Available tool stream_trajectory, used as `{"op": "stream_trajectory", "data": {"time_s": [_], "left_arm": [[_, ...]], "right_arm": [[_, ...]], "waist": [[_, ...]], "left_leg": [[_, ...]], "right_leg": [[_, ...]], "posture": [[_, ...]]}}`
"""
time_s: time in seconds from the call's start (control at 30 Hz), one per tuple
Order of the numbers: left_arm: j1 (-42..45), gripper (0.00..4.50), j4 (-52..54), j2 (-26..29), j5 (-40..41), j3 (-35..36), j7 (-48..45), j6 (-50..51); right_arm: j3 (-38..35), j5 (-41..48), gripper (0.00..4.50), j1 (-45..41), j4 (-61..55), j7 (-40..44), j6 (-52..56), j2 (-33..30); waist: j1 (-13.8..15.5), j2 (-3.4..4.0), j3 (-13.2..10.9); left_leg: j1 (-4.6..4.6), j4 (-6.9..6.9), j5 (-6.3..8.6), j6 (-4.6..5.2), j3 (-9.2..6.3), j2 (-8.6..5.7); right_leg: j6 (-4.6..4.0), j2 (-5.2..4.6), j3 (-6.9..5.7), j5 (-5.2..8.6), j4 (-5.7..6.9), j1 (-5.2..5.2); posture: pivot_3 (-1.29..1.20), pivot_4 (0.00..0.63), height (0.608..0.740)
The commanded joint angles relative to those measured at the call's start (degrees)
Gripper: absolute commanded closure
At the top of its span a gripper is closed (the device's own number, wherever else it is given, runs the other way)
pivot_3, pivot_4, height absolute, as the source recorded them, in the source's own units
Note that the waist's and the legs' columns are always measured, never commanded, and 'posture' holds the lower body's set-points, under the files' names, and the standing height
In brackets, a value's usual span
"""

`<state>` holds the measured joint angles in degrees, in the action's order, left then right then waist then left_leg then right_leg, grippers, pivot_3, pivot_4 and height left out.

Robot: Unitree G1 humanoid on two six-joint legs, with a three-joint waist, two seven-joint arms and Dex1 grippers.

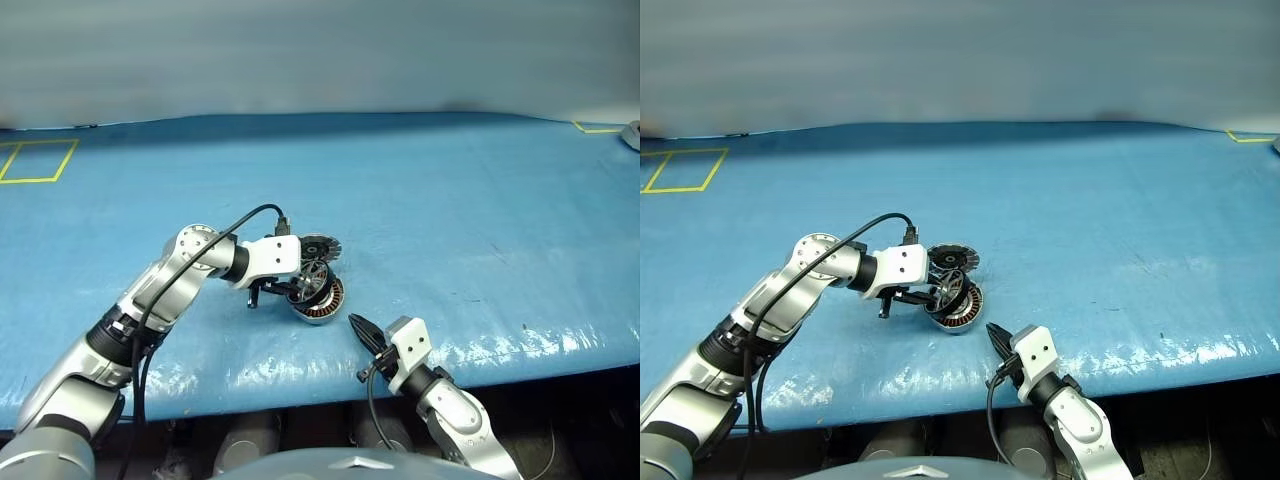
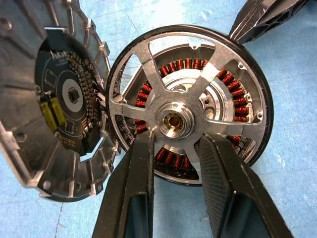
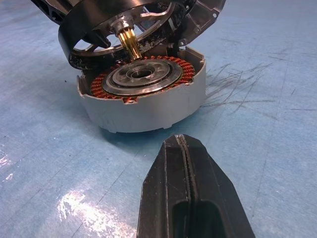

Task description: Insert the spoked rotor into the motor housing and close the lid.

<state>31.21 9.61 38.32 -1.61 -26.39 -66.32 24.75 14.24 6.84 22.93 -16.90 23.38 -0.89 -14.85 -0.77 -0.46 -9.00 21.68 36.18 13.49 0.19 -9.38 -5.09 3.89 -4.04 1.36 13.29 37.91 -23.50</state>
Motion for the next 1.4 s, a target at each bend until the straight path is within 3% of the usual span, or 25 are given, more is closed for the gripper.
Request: {"op": "stream_trajectory", "data": {"time_s": [0.03,0.33,0.43,0.53,0.7,0.83,0.9,1.03,1.2,1.4], "left_arm": [[0.93,3.19,0.14,-0.05,-0.3,-0.08,-0.49,-0.3],[0.74,0.2,2.11,-1.01,2.3,1.32,-1.57,0.23],[0.41,0.05,3.89,-1.54,4.82,2.19,-2.44,1.04],[-0.46,0.73,6.63,-2.54,9.81,3.99,-3.37,3.49],[-4.26,2.39,10.66,-2.99,18.37,7.26,-3.97,7.89],[-11.86,3.77,12.72,-4.28,21.37,10.87,1.14,7.95],[-17.23,4.44,13.24,-7.59,25.3,15.19,3.68,5.07],[-25.75,4.48,14.34,-12.63,27.75,20.72,10.01,1.36],[-38.93,4.48,15.15,-15.96,26.88,21.95,13.24,-7.08],[-49.08,4.48,12.6,-20.91,22.74,20.13,16.29,-21.04]], "right_arm": [[-0.02,-0.2,4.5,-0.07,-0.91,-0.24,-0.64,0.37],[-0.11,-0.48,4.5,-0.2,-0.74,-0.26,-0.35,0.3],[-0.23,-0.54,4.5,-0.22,-0.72,-0.22,-0.24,0.28],[-0.38,-0.55,4.5,-0.02,-0.88,-0.2,-0.23,0.18],[-1.78,-0.56,4.5,0.73,-1.95,-0.84,-0.01,-0.37],[-3.55,0.51,4.5,1.13,-5.63,-2.1,1.87,-0.18],[-3.73,1.84,4.5,0.27,-9.23,-2.9,4.99,0.61],[-5.17,4.66,4.5,-3.35,-15.36,-6.4,17.37,2.2],[-7.83,2.51,4.5,-16.35,-17.97,-13.05,34.02,2.83],[-6.17,-1.39,4.5,-36.6,-7.91,-10.45,40.87,-2.54]], "waist": [[0.0,0.0,0.0],[0.02,0.0,0.0],[0.03,0.0,0.0],[0.03,0.0,0.0],[-0.1,0.01,0.01],[-0.11,0.02,0.01],[0.02,0.03,0.01],[0.18,0.04,0.03],[0.1,0.04,0.03],[0.42,0.04,0.04]], "left_leg": [[0.0,0.0,0.0,0.0,0.0,0.0],[0.0,0.0,0.0,0.0,-0.01,0.0],[0.0,0.0,0.0,0.0,-0.01,0.0],[0.0,0.0,0.0,0.0,-0.01,0.0],[0.0,0.0,0.0,0.0,0.0,0.0],[-0.02,0.0,0.0,0.0,0.02,0.01],[-0.02,0.0,0.0,0.0,0.01,0.02],[-0.01,0.01,-0.01,-0.03,-0.02,0.07],[-0.02,0.04,-0.03,-0.06,0.12,0.09],[-0.01,0.05,-0.06,-0.01,0.23,0.07]], "right_leg": [[0.0,0.0,0.0,0.0,0.0,0.0],[0.0,0.0,0.0,0.0,0.0,0.0],[0.0,0.0,0.0,0.0,0.0,0.0],[0.0,-0.01,0.0,0.0,0.0,0.0],[0.0,-0.01,0.02,0.0,0.0,-0.01],[-0.01,-0.02,0.06,0.0,0.01,0.0],[-0.01,-0.04,0.08,0.0,0.01,-0.01],[-0.07,-0.26,0.07,-0.04,0.0,-0.01],[-0.2,-0.27,0.13,-0.11,-0.02,-0.03],[-0.42,-0.31,0.09,-0.04,-0.08,0.02]], "posture": [[0.0,0.15,0.74],[0.0,0.15,0.74],[0.0,0.15,0.74],[0.0,0.15,0.74],[0.0,0.15,0.74],[0.0,0.15,0.74],[0.0,0.15,0.74],[0.0,0.15,0.74],[0.0,0.15,0.74],[0.0,0.15,0.74]]}}
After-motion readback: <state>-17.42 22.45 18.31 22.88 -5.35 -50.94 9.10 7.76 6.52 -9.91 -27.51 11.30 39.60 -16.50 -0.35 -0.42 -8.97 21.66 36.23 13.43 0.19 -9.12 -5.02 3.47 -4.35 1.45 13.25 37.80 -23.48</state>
